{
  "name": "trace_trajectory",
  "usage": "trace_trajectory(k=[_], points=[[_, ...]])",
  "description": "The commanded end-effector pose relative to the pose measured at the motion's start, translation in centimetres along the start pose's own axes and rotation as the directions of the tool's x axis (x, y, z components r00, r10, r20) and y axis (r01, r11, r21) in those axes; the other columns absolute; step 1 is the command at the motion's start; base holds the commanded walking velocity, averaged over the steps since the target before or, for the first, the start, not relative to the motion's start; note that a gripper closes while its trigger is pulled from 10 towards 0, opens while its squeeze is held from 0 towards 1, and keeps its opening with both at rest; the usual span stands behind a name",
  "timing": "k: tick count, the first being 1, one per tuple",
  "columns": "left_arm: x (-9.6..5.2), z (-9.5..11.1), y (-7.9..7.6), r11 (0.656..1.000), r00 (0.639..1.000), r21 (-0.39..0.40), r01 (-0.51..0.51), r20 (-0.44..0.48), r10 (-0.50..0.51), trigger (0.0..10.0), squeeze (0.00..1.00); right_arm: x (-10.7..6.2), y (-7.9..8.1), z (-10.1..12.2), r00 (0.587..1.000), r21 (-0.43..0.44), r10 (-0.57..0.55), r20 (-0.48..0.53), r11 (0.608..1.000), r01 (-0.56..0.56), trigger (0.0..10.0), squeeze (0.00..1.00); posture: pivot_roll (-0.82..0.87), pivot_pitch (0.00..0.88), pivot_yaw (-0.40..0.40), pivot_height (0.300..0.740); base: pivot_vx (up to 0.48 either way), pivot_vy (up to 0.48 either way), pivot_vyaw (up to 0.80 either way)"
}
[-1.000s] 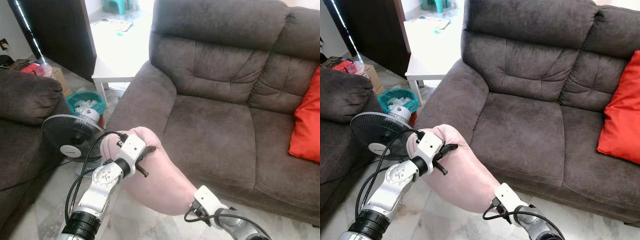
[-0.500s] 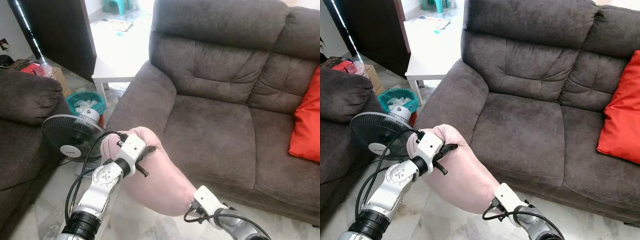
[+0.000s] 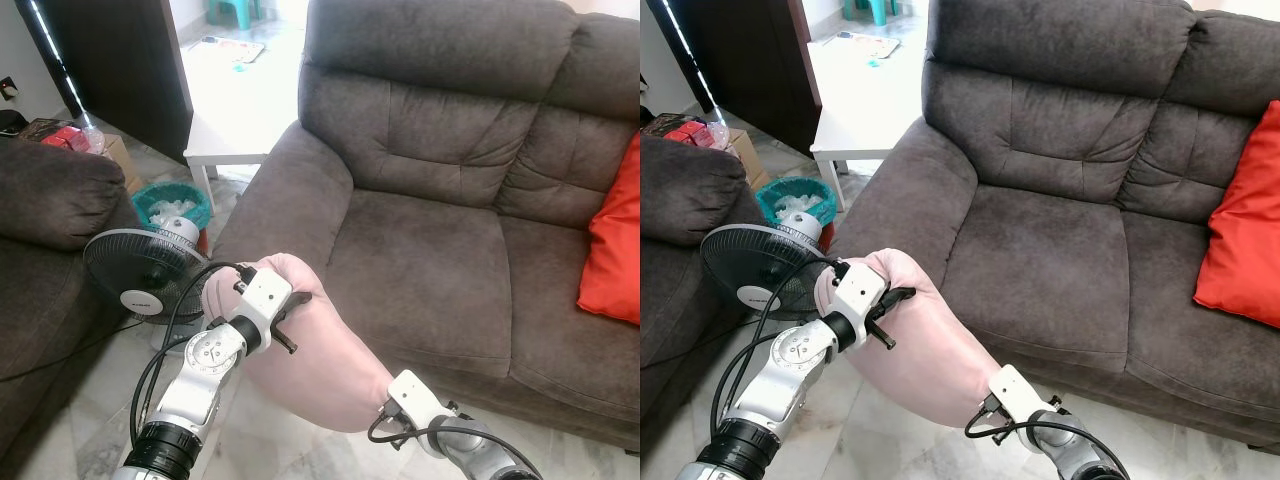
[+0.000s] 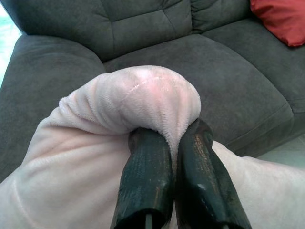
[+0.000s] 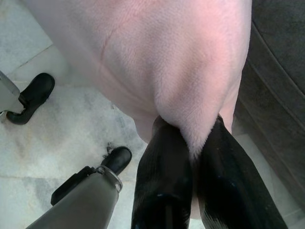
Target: Move the pillow to the sofa from floor
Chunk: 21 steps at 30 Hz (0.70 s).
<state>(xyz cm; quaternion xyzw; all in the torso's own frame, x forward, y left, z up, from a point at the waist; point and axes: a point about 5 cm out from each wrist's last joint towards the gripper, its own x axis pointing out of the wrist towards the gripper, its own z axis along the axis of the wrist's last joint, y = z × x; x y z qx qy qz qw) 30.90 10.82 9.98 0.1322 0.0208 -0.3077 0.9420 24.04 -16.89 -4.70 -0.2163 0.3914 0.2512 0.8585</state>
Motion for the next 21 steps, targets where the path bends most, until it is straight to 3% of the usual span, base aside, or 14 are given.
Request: trace_trajectory(k=[1,7,11,15,17,21], points=[[0.6,2.2,0.3,0.999,0.995,0.037,-0.006,0.099,0.002,10.0,0.0,-0.1,-0.5,0.4,0.999,0.018,-0.019,0.026,1.0,0.018,0.0,0.0,0.1,0.058,-0.052,0.74,0.0,0.0,0.0],[0.5,1.8,0.0,0.999,0.996,0.037,0.003,0.086,-0.007,10.0,0.0,-0.2,-0.9,0.6,0.998,0.046,-0.036,0.051,0.998,0.034,0.0,0.0,0.1,0.058,-0.051,0.74,0.0,0.0,0.0],[0.1,0.5,-0.1,0.998,1.0,0.056,-0.01,0.022,0.009,10.0,0.0,-0.7,-2.1,1.6,0.987,0.122,-0.089,0.13,0.99,0.073,0.0,0.0,0.09,0.058,-0.052,0.74,0.0,0.0,0.0],[-0.4,-1.4,0.4,0.996,0.993,0.06,-0.071,-0.09,0.076,10.0,0.0,-1.4,-3.5,2.1,0.97,0.185,-0.153,0.188,0.976,0.118,0.0,0.0,0.09,0.058,-0.051,0.74,0.0,0.0,0.0],[-0.5,-1.9,0.4,0.994,0.989,0.065,-0.089,-0.109,0.095,10.0,0.0,-1.6,-3.8,2.2,0.964,0.204,-0.18,0.194,0.969,0.14,0.0,0.0,0.09,0.058,-0.051,0.74,0.0,0.0,0.0],[-0.7,-2.5,0.3,0.974,0.968,0.027,-0.226,-0.105,0.227,10.0,0.0,-3.0,-5.7,4.0,0.904,0.306,-0.323,0.28,0.922,0.235,0.0,0.0,0.07,0.056,-0.05,0.74,0.0,0.0,0.0]])
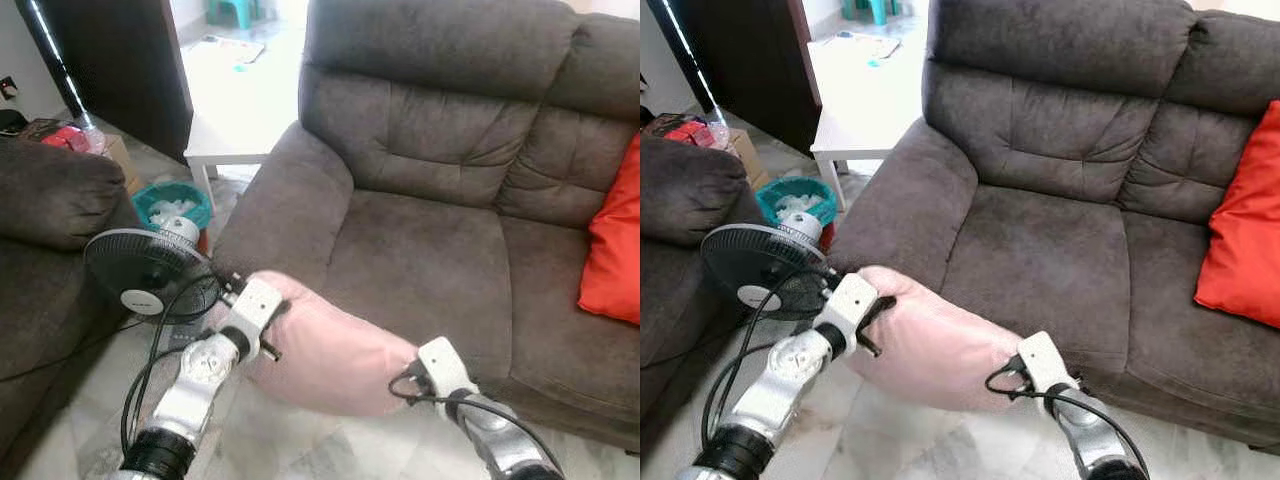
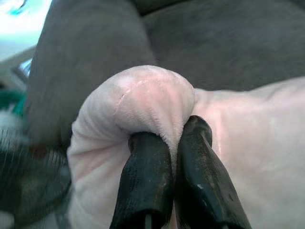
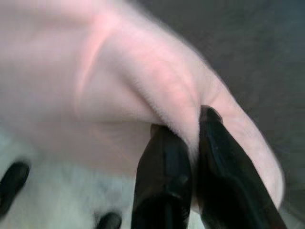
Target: Move the pillow to the sofa from floor
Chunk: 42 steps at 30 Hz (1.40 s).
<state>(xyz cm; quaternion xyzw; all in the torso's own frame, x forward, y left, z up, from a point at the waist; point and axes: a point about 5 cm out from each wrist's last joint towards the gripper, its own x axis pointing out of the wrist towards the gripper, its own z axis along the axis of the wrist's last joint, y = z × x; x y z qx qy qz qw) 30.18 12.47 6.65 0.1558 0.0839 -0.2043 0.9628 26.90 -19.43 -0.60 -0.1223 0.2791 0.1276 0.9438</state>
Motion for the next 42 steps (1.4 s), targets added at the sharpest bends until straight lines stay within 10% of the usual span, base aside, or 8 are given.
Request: trace_trajectory(k=[1,2,10,20,42], points=[[0.3,1.8,0.2,0.998,0.994,0.01,-0.069,0.087,0.068,10.0,0.0,-0.3,-0.9,2.8,0.988,0.045,-0.072,0.134,0.997,0.067,8.3,0.0,0.06,0.055,-0.054,0.74,0.0,0.0,0.0],[0.3,3.0,0.3,0.994,0.984,0.027,-0.107,0.147,0.101,10.0,0.0,-0.6,-0.7,4.2,0.973,0.068,-0.09,0.212,0.995,0.077,10.0,0.0,0.07,0.054,-0.058,0.74,0.0,0.0,0.0],[0.0,6.6,0.8,0.967,0.919,0.049,-0.251,0.325,0.222,10.0,0.0,-3.0,0.2,9.2,0.871,0.135,-0.167,0.462,0.984,0.118,10.0,0.0,0.07,0.036,-0.063,0.74,0.0,0.0,0.0],[-1.1,7.3,1.6,0.948,0.874,-0.042,-0.315,0.377,0.307,10.0,0.0,-4.7,-0.8,9.5,0.807,0.31,-0.344,0.48,0.927,0.211,10.0,0.0,0.08,0.004,-0.061,0.74,0.0,0.0,0.0],[-0.2,7.5,1.8,0.951,0.882,-0.082,-0.298,0.358,0.307,10.0,0.0,-5.1,-1.0,10.9,0.761,0.291,-0.393,0.516,0.916,0.275,10.0,0.0,0.06,0.0,-0.042,0.74,0.0,0.0,-0.51]])
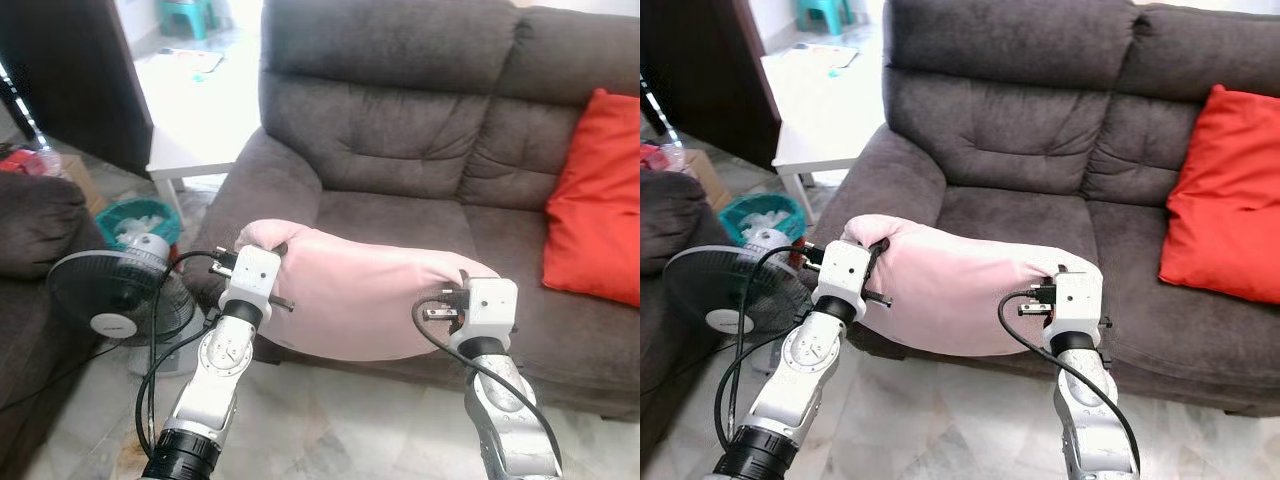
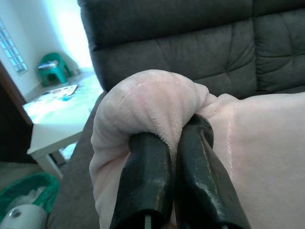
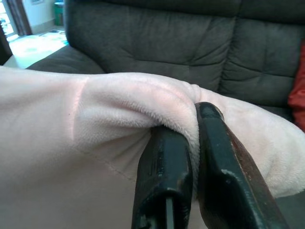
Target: Move the pillow to the sofa from floor
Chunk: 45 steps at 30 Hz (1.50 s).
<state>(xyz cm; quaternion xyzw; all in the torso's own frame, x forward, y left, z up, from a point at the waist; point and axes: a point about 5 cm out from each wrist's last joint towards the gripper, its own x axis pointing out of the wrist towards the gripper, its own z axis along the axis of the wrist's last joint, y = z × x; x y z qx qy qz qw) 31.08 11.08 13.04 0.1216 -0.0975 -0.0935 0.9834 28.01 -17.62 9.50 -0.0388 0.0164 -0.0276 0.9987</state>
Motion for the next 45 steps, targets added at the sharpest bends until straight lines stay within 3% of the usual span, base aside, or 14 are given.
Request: trace_trajectory(k=[1,18,21,25,32,41,45], points=[[0.5,0.9,0.9,0.999,0.998,-0.008,-0.04,0.045,0.041,10.0,0.0,0.5,-0.4,1.8,0.996,0.011,-0.029,0.086,1.0,0.028,10.0,0.0,0.05,0.0,-0.039,0.74,0.0,0.0,-0.8],[0.6,0.9,1.3,0.999,0.997,-0.014,-0.049,0.054,0.049,10.0,0.0,0.9,0.5,2.0,0.996,0.016,-0.001,0.089,1.0,-0.001,10.0,0.0,0.05,0.0,-0.033,0.74,0.0,-0.074,-0.8],[0.7,0.9,1.3,0.999,0.998,-0.02,-0.043,0.046,0.044,10.0,0.0,0.9,0.7,1.8,0.997,-0.017,0.021,0.074,1.0,-0.02,10.0,0.0,0.05,0.0,-0.035,0.74,0.0,0.0,-0.8],[0.6,0.9,1.2,1.0,0.998,0.007,-0.029,0.048,0.029,10.0,0.0,0.8,0.6,1.9,0.997,-0.012,0.025,0.075,1.0,-0.024,10.0,0.0,0.06,0.0,-0.044,0.74,0.0,0.0,-0.8],[0.4,1.0,1.5,0.998,0.997,-0.002,-0.055,0.053,0.055,10.0,0.0,0.8,0.5,2.2,0.996,-0.004,0.026,0.087,1.0,-0.026,10.0,0.0,0.06,0.0,-0.051,0.74,0.0,0.0,-0.27],[0.2,1.4,2.4,0.993,0.991,-0.011,-0.116,0.07,0.116,10.0,0.0,1.1,0.9,2.7,0.994,-0.009,0.046,0.102,0.999,-0.046,10.0,0.0,0.07,0.003,-0.056,0.74,0.0,0.0,0.0],[-0.2,1.6,4.6,0.965,0.965,0.068,-0.255,0.081,0.249,10.0,0.0,1.2,1.2,3.6,0.989,-0.015,0.071,0.13,0.997,-0.069,10.0,0.0,0.07,0.013,-0.054,0.74,0.0,0.0,0.0]])
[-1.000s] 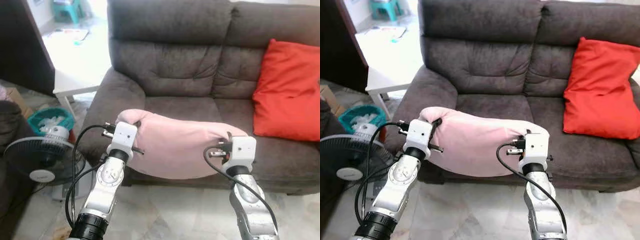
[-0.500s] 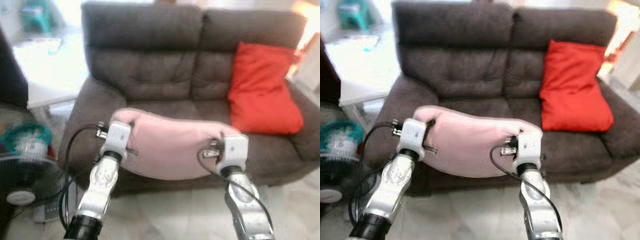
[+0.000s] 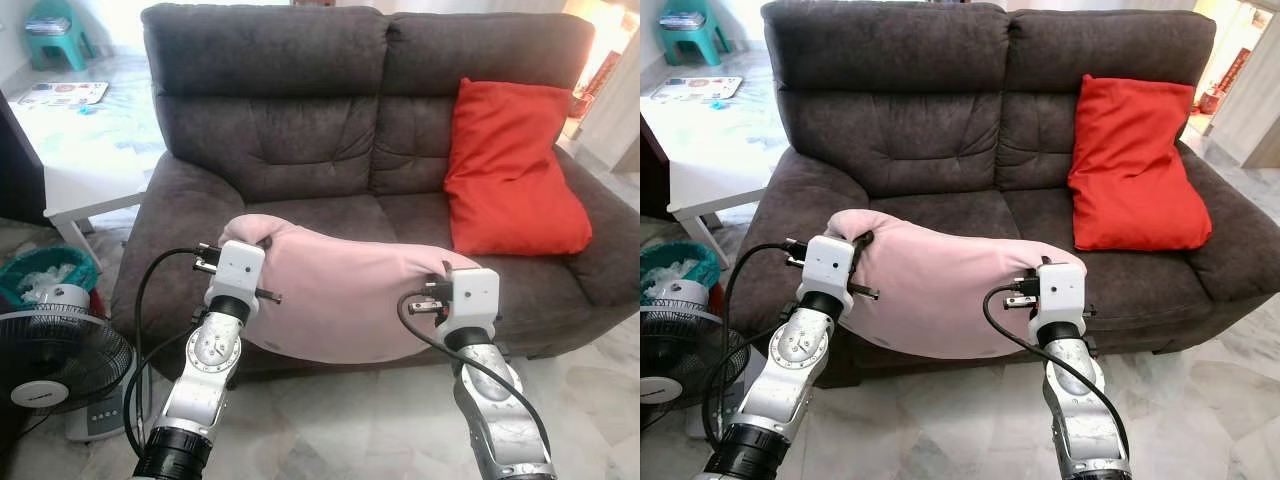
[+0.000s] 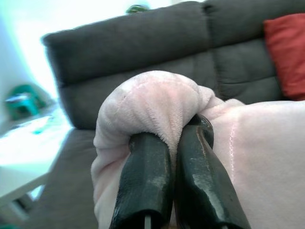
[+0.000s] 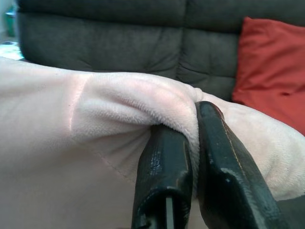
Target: Move the pillow to the sofa from floor
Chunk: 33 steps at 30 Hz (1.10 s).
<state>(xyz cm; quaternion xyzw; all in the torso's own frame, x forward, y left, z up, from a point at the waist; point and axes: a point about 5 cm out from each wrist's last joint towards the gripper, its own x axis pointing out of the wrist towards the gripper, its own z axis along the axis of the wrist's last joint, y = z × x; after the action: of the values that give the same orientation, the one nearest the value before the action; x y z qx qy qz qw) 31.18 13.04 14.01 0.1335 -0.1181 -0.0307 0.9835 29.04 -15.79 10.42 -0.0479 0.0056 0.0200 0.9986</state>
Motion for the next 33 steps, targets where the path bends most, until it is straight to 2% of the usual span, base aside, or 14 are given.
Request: trace_trajectory(k=[1,2,3,6,7,13,24,30,33], points=[[0.3,1.0,3.1,0.986,0.986,0.041,-0.16,0.051,0.157,10.0,0.0,0.3,-0.7,2.6,0.994,0.006,-0.022,0.111,1.0,0.021,10.0,0.0,0.07,0.013,-0.054,0.74,0.0,0.0,0.0],[0.2,1.5,4.3,0.978,0.977,0.067,-0.197,0.09,0.191,10.0,0.0,0.4,-0.7,2.9,0.993,0.001,-0.016,0.119,1.0,0.016,10.0,0.0,0.07,0.018,-0.056,0.74,0.0,0.0,0.0],[0.1,2.0,4.6,0.977,0.975,0.072,-0.199,0.116,0.19,10.0,0.0,0.4,-0.7,2.9,0.993,-0.001,-0.014,0.12,1.0,0.015,10.0,0.0,0.08,0.019,-0.056,0.74,0.0,0.0,0.0],[-0.1,2.9,4.6,0.977,0.969,0.075,-0.201,0.158,0.187,10.0,0.0,0.4,-0.7,3.0,0.992,-0.006,-0.006,0.124,1.0,0.007,10.0,0.0,0.08,0.02,-0.055,0.74,0.0,0.0,0.0],[-0.4,3.3,4.1,0.981,0.971,0.058,-0.183,0.168,0.171,10.0,0.0,0.5,-0.8,3.1,0.992,-0.011,-0.003,0.129,1.0,0.005,10.0,0.0,0.08,0.023,-0.054,0.74,0.0,0.0,0.0],[-1.1,3.1,2.6,0.987,0.978,0.033,-0.157,0.144,0.151,10.0,0.0,0.7,-0.4,3.8,0.989,-0.007,0.007,0.146,1.0,-0.006,10.0,0.0,0.08,0.024,-0.059,0.74,0.0,0.0,0.0],[-1.1,3.3,3.0,0.984,0.977,0.026,-0.178,0.123,0.174,10.0,0.0,0.6,0.4,4.6,0.983,-0.051,0.076,0.17,0.996,-0.068,10.0,0.0,0.08,0.029,-0.057,0.74,0.0,0.0,0.04],[-1.1,3.0,3.1,0.984,0.978,0.012,-0.18,0.107,0.178,10.0,0.0,0.5,0.3,4.8,0.98,-0.051,0.09,0.18,0.995,-0.082,10.0,0.0,0.08,0.029,-0.057,0.74,0.32,0.0,0.76],[-1.0,3.0,3.0,0.985,0.98,0.003,-0.174,0.102,0.173,10.0,0.0,0.6,0.2,4.7,0.982,-0.026,0.078,0.172,0.997,-0.074,10.0,0.0,0.08,0.03,-0.056,0.74,0.342,0.0,0.0]])
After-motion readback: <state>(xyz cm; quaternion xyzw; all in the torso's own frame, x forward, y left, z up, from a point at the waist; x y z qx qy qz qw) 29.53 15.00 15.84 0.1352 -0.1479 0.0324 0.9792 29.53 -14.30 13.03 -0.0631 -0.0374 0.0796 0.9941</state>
